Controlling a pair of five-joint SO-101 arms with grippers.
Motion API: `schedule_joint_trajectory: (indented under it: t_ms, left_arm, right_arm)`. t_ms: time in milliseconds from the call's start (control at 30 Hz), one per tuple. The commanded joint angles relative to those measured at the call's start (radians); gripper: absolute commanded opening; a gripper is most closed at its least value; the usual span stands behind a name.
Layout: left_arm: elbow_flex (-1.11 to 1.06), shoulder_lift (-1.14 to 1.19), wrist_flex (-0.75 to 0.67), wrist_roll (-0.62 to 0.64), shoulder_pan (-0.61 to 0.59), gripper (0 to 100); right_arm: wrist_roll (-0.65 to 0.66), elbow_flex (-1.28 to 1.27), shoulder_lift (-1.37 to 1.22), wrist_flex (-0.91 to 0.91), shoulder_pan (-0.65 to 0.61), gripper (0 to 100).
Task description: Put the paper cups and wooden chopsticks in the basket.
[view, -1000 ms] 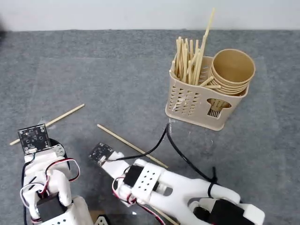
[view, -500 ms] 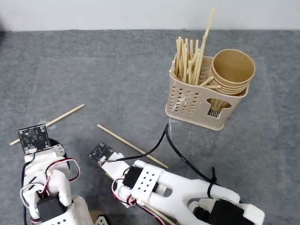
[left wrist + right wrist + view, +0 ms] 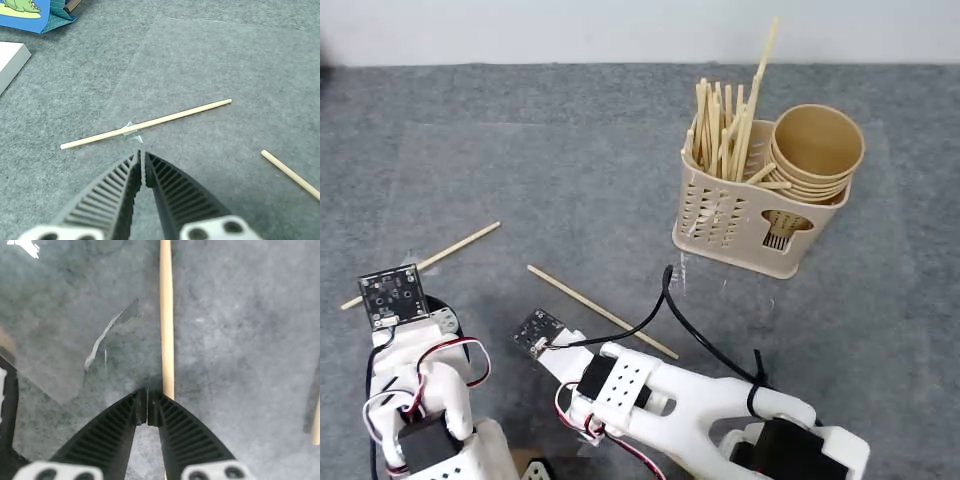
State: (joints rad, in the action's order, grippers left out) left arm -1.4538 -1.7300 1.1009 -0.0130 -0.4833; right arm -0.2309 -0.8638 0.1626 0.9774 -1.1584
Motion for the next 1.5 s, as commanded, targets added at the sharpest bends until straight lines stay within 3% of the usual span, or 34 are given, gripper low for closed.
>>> schedule_joint_trajectory:
  t_ms: [0,167,667,967,1467]
  left_arm:
    - [0.028,-0.011,-0.002,-0.009,0.009,1]
    - [0.018,-0.011,-0.002,-0.011,0.040,1]
    - [0.018,-0.011,-0.002,-0.011,0.040,1]
    - [0.018,-0.011,-0.002,-0.011,0.040,1]
    - [0.018,-0.011,-0.002,-0.011,0.041,1]
  right_arm:
    - [-0.006,0.006,-0.010,-0.002,0.021,5.4]
    - [-0.005,0.023,0.038,0.041,0.074,14.7]
    - [0.038,0.060,0.107,0.070,0.082,14.7]
    - [0.132,0.060,0.160,0.067,0.248,14.7]
    - [0.129,0.060,0.021,-0.019,0.295,14.7]
